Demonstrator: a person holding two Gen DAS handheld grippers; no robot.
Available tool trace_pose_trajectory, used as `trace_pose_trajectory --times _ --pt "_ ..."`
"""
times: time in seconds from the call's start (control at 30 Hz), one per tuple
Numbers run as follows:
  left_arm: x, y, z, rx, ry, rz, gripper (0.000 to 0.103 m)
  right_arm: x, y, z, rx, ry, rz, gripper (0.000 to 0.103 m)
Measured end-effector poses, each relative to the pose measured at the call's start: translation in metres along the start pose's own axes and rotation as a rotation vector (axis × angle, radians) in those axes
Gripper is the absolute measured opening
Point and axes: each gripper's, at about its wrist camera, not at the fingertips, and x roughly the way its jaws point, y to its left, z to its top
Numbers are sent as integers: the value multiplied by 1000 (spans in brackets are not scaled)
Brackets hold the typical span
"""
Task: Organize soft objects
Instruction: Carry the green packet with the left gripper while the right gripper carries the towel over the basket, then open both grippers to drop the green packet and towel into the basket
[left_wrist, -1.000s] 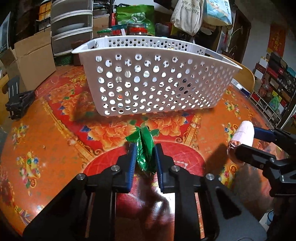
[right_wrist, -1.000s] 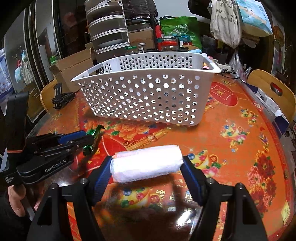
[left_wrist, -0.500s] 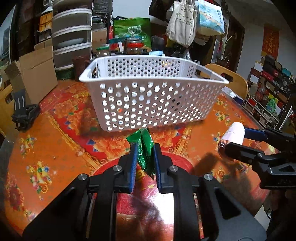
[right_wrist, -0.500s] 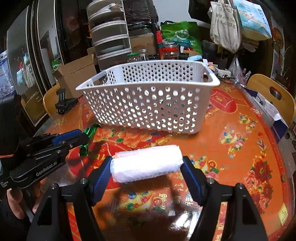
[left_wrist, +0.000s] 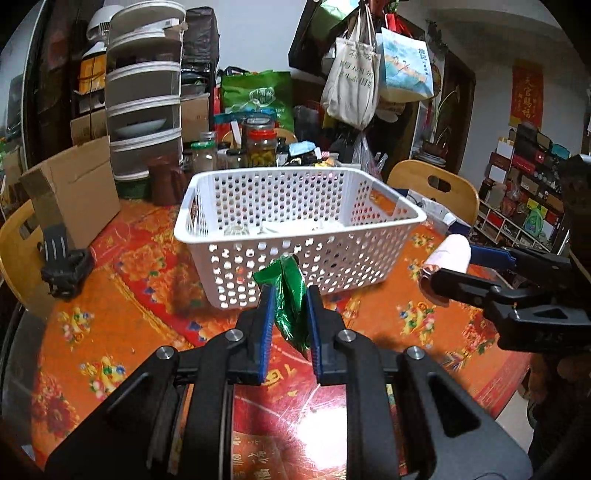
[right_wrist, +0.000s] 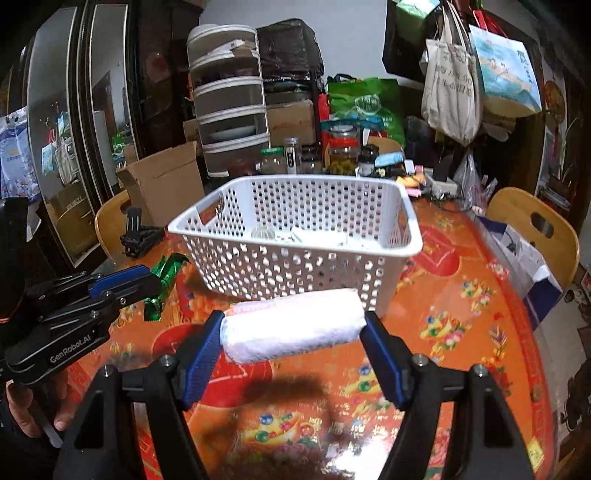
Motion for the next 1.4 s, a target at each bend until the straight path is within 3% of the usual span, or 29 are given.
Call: trace_pose_trajectory --times 0.33,0.53,0.9,1.17,1.4 --pt "-14 -9 33 27 -36 -20 15 2 -6 32 -8 -18 -14 73" --pt "1 -4 76 8 -31 -35 15 24 -19 65 1 -1 -23 74" --pt "105 32 145 -60 117 -37 15 101 -41 117 23 113 -36 73" --pt "191 50 150 -69 263 31 16 169 -53 117 36 240 -63 73" --pt "221 53 137 -71 327 39 16 195 -60 110 48 299 -66 73"
